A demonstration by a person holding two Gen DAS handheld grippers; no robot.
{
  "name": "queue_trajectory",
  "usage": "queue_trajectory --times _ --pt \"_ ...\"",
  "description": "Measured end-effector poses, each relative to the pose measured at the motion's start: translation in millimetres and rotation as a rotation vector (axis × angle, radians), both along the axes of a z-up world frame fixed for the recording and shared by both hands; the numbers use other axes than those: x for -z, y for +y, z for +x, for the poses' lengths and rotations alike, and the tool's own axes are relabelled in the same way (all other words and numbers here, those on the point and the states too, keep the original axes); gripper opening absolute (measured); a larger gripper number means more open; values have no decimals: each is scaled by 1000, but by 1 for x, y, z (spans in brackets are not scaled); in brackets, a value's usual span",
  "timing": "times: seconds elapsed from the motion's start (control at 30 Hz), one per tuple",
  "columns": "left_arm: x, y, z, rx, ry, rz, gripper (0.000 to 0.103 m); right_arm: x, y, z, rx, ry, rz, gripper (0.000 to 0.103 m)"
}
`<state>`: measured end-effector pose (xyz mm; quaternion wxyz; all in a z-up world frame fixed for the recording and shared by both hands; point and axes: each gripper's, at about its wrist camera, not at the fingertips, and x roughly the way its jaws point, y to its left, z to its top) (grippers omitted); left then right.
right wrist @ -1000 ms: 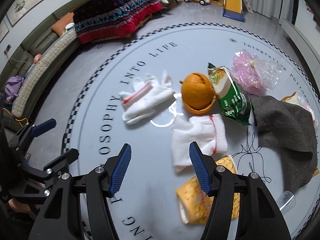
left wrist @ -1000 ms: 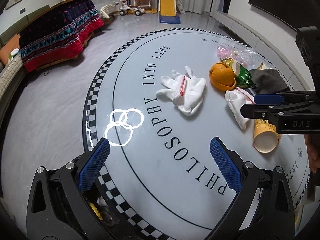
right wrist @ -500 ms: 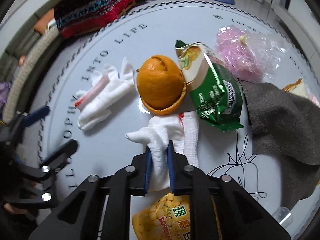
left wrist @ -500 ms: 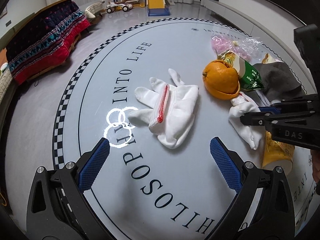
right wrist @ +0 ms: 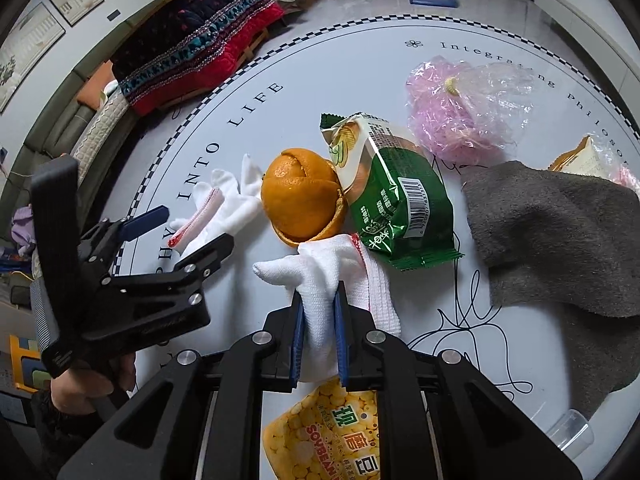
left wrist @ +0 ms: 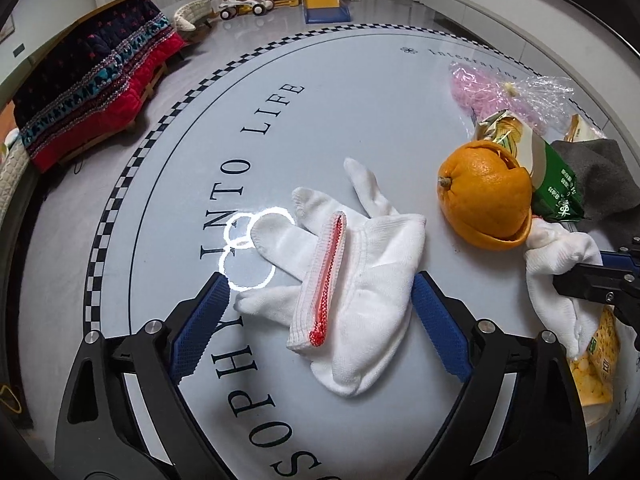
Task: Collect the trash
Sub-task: 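Grasp the white glove with red stripe with the left tool, then carry the striped glove over the trash bin while the right tool carries its glove, release both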
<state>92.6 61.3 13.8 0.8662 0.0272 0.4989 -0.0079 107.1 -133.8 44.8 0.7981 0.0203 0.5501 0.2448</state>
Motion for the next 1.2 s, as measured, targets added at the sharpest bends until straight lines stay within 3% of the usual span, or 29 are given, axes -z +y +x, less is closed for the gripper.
queue_trajectory --times 0.1,0.23,0.33,0.73,1.2 --pt "3 0 -1 -2 2 2 70 -1 2 1 2 -1 1 15" --pt "-3 -3 -6 -13 -1 12 34 -3 0 -8 5 -2 11 15" --pt "-7 -4 -17 -10 11 -34 26 -8 1 -16 3 -10 20 15" --pt "-43 -10 -95 -9 -62 -45 26 -44 4 -58 10 -53 36 15" --pt "-80 30 -185 -95 -149 -72 26 -72 29 -129 -36 -99 57 15"
